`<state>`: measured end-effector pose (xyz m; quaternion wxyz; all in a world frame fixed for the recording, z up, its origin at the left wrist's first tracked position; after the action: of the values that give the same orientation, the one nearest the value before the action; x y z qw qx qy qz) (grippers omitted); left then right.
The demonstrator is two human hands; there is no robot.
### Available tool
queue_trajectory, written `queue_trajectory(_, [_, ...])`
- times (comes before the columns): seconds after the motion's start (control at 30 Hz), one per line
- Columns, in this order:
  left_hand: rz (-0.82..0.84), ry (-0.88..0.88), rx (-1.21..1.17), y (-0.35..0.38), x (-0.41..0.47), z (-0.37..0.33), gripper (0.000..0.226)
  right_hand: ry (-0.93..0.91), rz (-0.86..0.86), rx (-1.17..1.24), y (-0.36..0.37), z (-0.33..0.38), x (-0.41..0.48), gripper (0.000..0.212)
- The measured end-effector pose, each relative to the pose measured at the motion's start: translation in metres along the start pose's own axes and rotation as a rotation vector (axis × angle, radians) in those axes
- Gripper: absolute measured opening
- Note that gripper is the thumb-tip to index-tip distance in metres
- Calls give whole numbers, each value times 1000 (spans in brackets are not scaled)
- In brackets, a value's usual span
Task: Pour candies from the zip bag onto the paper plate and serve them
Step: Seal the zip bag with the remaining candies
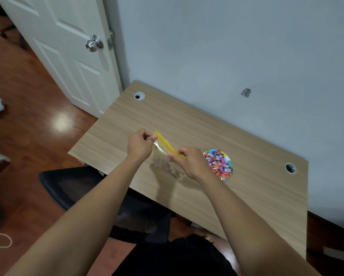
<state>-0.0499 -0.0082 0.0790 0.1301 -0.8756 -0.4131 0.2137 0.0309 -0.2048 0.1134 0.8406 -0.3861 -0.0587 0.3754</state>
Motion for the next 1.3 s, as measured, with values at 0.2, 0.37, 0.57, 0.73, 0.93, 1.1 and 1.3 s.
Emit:
queue_trajectory(0.2, [-54, -27, -29, -13, 9, -6, 16, -36, 19, -42, -9, -1, -1, 29])
queue_trajectory(0.37, [-85, -56, -48, -23, 17, -2, 12, -45, 26, -70, -10, -6, -4, 31])
queue_trajectory(0.57, [-105, -82, -86, -29, 19, 8, 10, -35, 37, -58, -9, -12, -7, 30])
queue_trajectory(0.73, [-114, -91, -88, -32, 22, 15, 13, -33, 49, -69, -7, -20, -6, 40])
queue_trajectory(0.93, [-109, -99, -76, -32, 22, 21, 11, -19, 52, -74, -8, -22, -8, 30])
queue_trajectory(1.1, [-100, -101, -66, -32, 24, 27, 9, -2, 49, -97, -7, -24, -7, 33])
queue_trajectory(1.3, [3, -45, -24, -39, 30, 36, 12, -25, 24, -194, -2, -31, -2, 43])
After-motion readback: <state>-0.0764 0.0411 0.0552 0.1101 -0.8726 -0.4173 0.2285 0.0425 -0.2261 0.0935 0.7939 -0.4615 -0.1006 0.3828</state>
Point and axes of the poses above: each hand's wrist, its own x-axis towards the middle knuckle, its own y-axis out of the palm, z = x × y, the point moved 1 cm from there along x, towards the middle knuckle, and after that the axes turned 1 degree about -y, right-handed, at the moved point
